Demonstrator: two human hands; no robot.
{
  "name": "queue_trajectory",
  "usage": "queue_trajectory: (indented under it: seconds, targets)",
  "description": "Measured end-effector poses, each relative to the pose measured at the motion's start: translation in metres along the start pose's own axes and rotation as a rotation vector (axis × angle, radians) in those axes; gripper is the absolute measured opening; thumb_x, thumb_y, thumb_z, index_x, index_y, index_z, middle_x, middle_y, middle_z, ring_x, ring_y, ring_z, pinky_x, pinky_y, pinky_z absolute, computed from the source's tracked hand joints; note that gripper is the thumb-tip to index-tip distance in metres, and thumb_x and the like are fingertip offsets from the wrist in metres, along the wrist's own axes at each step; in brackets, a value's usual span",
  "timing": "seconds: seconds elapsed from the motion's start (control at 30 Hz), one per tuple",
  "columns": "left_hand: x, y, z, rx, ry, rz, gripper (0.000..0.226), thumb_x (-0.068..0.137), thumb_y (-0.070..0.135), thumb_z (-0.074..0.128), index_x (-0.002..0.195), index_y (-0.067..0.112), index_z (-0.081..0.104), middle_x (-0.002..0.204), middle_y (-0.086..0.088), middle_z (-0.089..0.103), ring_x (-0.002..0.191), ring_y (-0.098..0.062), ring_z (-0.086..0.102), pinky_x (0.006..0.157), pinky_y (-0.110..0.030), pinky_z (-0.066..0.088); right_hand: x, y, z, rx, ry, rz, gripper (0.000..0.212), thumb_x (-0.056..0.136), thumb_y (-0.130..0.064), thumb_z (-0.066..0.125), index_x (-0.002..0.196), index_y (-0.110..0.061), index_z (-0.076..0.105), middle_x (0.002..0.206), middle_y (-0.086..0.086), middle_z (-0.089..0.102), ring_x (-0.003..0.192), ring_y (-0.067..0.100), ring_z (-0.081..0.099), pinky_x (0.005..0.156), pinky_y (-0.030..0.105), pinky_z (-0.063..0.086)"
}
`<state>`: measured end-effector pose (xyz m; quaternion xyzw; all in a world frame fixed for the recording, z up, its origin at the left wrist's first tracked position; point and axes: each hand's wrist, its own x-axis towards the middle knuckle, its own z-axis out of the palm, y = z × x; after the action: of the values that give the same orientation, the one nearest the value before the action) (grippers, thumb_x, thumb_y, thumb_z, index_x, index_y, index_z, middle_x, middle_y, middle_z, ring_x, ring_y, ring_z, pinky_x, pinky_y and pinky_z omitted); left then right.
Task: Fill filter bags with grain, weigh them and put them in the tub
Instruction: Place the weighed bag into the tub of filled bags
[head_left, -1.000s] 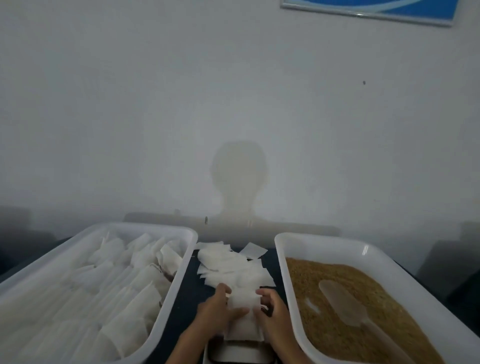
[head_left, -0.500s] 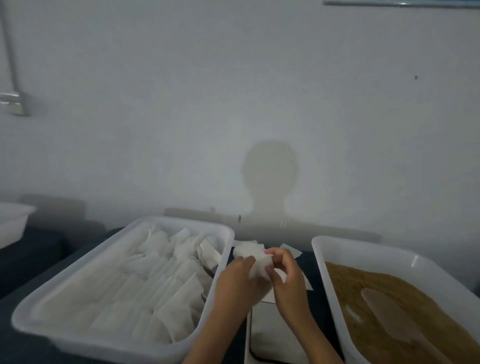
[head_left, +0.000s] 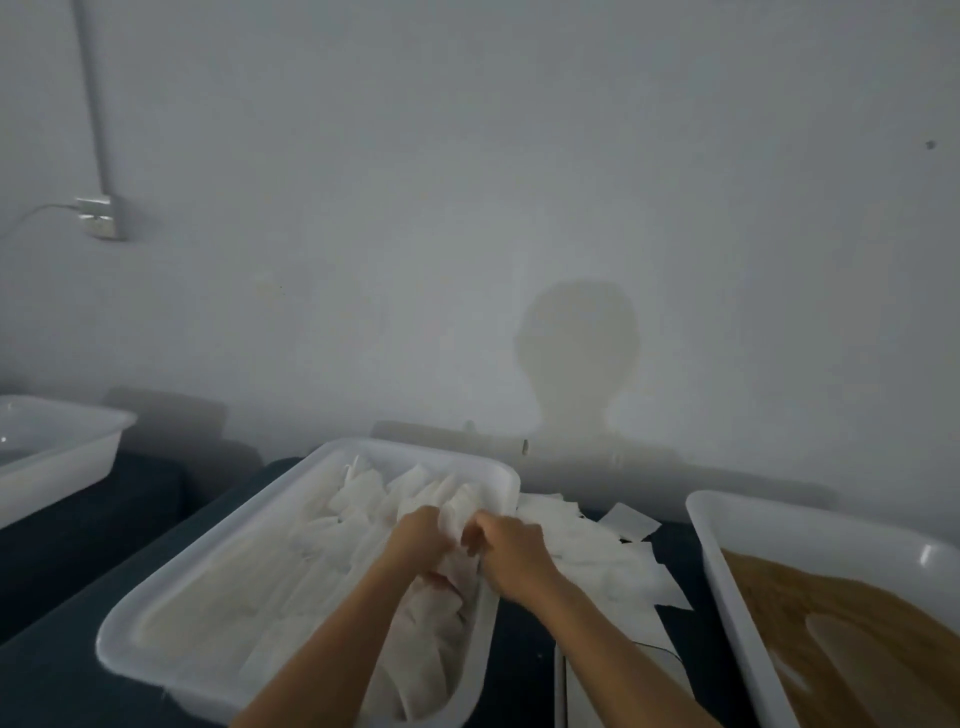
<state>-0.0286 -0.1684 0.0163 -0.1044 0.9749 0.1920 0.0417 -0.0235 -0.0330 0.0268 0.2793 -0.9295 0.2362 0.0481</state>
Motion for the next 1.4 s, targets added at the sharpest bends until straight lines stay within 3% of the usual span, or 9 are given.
queue_trajectory:
  seconds: [0.1,0.27,0.43,0.6,0.8,0.93,1.13,1.33,1.4]
  targets:
    - [0.016,-0.005,0.015,-0.110,-0.066,-0.063,0.040,0.090,0.025,0.060,0.122,0.003,0.053,0.119,-0.015,0.060,0.104,-0.025,0.062,0.087,-0.028,0.050,0.002,0.002,0.011,-0.072,-0.079,0.013,0.024,0.094,-0.018,0.043,0.112,-0.015,0.059,0.115,0.007,0.059,0.108,0.026,0.049,0.100,0.035,0.031]
    - [0.024,-0.016,0.023,-0.380,-0.004,-0.142,0.023,0.085,0.027,0.063,0.097,0.007,0.062,0.067,0.000,0.058,0.065,-0.016,0.064,0.043,-0.017,0.046,0.010,0.005,0.018,-0.030,-0.154,0.069,0.024,0.094,-0.028,0.046,0.110,-0.018,0.060,0.117,0.009,0.052,0.109,0.028,0.047,0.101,0.038,0.031]
    - [0.016,-0.020,0.022,-0.300,0.142,-0.104,0.032,0.077,0.037,0.070,0.086,0.016,0.049,0.074,0.003,0.053,0.079,-0.018,0.061,0.064,-0.022,0.042,0.010,0.009,0.018,0.014,-0.183,0.012,0.024,0.094,-0.020,0.042,0.110,-0.021,0.060,0.120,0.005,0.056,0.110,0.025,0.048,0.102,0.034,0.032]
    - [0.010,-0.016,0.004,-0.367,0.366,-0.006,0.031,0.081,0.023,0.071,0.098,0.015,0.046,0.094,0.004,0.058,0.095,-0.019,0.059,0.079,-0.027,0.042,0.003,0.035,-0.001,0.593,0.261,0.096,0.028,0.092,0.002,0.041,0.095,-0.017,0.061,0.098,-0.006,0.063,0.095,0.004,0.057,0.084,0.015,0.047]
    - [0.004,0.004,-0.008,-0.509,0.579,0.114,0.011,0.090,0.016,0.058,0.093,0.022,0.050,0.090,0.009,0.059,0.084,-0.011,0.057,0.075,-0.026,0.046,0.014,0.125,-0.023,0.434,0.594,0.527,0.024,0.090,0.007,0.039,0.096,-0.007,0.057,0.095,0.005,0.057,0.085,0.018,0.050,0.072,0.026,0.036]
    - [0.010,0.006,0.001,-0.467,0.565,0.174,0.011,0.092,0.016,0.056,0.090,0.025,0.050,0.090,0.008,0.061,0.083,-0.009,0.058,0.071,-0.021,0.044,0.025,0.179,-0.032,0.240,0.495,0.652,0.017,0.091,0.004,0.039,0.094,-0.006,0.053,0.101,0.014,0.058,0.085,0.022,0.049,0.070,0.031,0.039]
    - [0.030,0.022,0.000,-0.433,0.475,0.223,0.008,0.093,0.015,0.054,0.092,0.023,0.053,0.091,0.008,0.062,0.085,-0.007,0.057,0.070,-0.016,0.044,0.051,0.212,-0.037,-0.109,0.121,0.638,0.034,0.096,-0.004,0.040,0.128,-0.011,0.051,0.132,0.009,0.051,0.118,0.025,0.051,0.090,0.028,0.043]
    - [0.047,0.046,-0.001,-0.427,0.433,0.230,0.009,0.092,0.013,0.050,0.091,0.021,0.053,0.095,0.005,0.064,0.089,-0.011,0.057,0.079,-0.025,0.046,0.072,0.216,-0.024,-0.208,-0.062,0.650,0.026,0.095,-0.009,0.047,0.120,-0.013,0.052,0.127,0.007,0.051,0.119,0.024,0.049,0.096,0.032,0.040]
    - [0.049,0.051,0.005,-0.421,0.418,0.222,0.010,0.093,0.013,0.049,0.091,0.022,0.053,0.095,0.005,0.063,0.090,-0.012,0.058,0.080,-0.026,0.047,0.072,0.219,-0.018,-0.220,-0.072,0.669,0.013,0.096,-0.007,0.041,0.091,-0.017,0.048,0.104,0.003,0.051,0.110,0.024,0.048,0.086,0.028,0.035]
